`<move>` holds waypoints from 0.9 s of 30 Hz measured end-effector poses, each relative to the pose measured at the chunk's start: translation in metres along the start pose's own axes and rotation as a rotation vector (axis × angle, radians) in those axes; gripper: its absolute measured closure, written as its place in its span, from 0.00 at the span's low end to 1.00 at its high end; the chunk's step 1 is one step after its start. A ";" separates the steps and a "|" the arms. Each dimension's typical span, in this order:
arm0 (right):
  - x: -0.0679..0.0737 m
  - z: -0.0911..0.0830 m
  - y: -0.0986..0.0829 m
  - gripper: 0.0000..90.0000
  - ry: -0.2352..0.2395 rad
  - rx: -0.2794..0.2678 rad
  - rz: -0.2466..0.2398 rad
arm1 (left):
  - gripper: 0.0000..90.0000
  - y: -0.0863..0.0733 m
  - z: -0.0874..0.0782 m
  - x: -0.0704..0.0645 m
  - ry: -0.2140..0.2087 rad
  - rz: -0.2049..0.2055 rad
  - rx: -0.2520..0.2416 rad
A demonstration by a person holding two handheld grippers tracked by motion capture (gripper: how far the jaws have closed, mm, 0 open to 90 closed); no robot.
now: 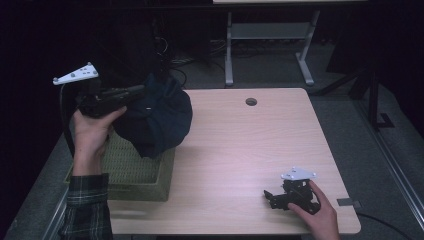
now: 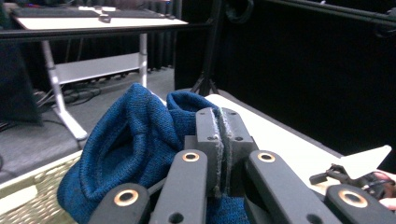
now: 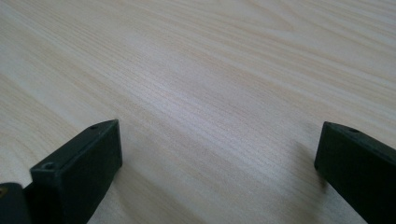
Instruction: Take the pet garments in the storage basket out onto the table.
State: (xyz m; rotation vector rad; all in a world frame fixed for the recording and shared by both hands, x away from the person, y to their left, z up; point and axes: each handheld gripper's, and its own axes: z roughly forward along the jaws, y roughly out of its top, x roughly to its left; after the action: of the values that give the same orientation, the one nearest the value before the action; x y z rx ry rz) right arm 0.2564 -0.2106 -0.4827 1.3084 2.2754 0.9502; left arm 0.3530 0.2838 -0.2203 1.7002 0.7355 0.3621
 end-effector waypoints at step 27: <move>0.000 0.000 0.000 0.00 0.000 0.001 0.005 | 0.97 0.013 0.080 -0.043 -0.149 0.046 0.028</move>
State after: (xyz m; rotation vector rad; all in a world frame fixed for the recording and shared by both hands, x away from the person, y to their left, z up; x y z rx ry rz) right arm 0.2561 -0.2104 -0.4824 1.3148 2.2741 0.9502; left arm 0.3717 0.1945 -0.2229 1.7520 0.5961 0.2549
